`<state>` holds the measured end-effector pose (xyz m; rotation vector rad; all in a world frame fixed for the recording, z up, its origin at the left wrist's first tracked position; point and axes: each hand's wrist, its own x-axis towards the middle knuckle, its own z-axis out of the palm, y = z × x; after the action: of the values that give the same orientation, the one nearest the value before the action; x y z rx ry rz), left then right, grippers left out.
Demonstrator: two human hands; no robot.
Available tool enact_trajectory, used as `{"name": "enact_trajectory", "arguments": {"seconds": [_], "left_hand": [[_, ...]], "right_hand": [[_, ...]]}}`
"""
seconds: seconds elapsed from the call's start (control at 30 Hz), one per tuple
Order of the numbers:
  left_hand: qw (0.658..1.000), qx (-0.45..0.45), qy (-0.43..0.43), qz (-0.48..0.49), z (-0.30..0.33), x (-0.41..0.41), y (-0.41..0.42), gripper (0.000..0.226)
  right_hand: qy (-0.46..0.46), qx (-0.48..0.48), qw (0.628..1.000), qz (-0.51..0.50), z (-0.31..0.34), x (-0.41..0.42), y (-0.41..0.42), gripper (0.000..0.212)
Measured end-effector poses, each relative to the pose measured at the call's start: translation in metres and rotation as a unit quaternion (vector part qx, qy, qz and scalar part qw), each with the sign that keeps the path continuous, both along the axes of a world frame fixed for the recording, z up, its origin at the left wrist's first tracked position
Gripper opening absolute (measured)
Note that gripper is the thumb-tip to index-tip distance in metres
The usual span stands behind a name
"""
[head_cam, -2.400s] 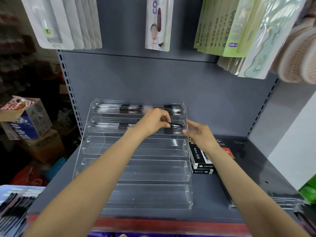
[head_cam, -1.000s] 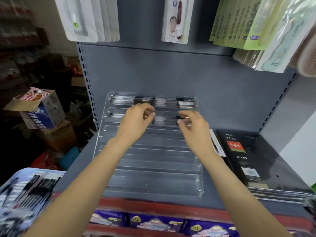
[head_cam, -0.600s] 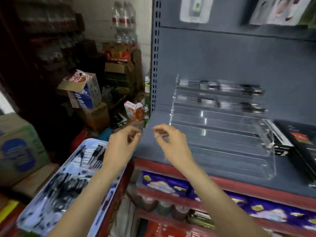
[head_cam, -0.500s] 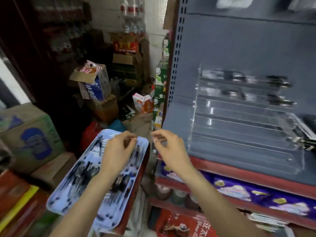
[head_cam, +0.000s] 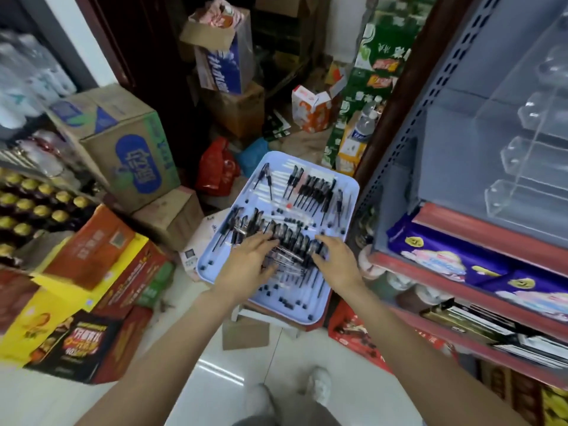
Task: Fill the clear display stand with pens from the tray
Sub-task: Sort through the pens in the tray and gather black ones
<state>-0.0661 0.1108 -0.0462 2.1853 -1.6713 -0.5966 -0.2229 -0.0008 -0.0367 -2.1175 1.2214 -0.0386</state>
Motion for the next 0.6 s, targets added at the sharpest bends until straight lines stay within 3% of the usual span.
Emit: {"name": "enact_trajectory", "arguments": {"seconds": [0.17, 0.6], "left_hand": [[0.989, 0.024, -0.117, -0.083, -0.025, 0.007, -0.001, 0.054], [0.993, -0.036, -0.093, -0.068, -0.036, 0.009, -0.002, 0.052]], "right_hand": [[0.033, -0.026, 0.999, -0.018, -0.016, 0.007, -0.011, 0.045], [0.075, -0.005, 0.997, 0.002, -0.017, 0.016, -0.023, 0.043]]}}
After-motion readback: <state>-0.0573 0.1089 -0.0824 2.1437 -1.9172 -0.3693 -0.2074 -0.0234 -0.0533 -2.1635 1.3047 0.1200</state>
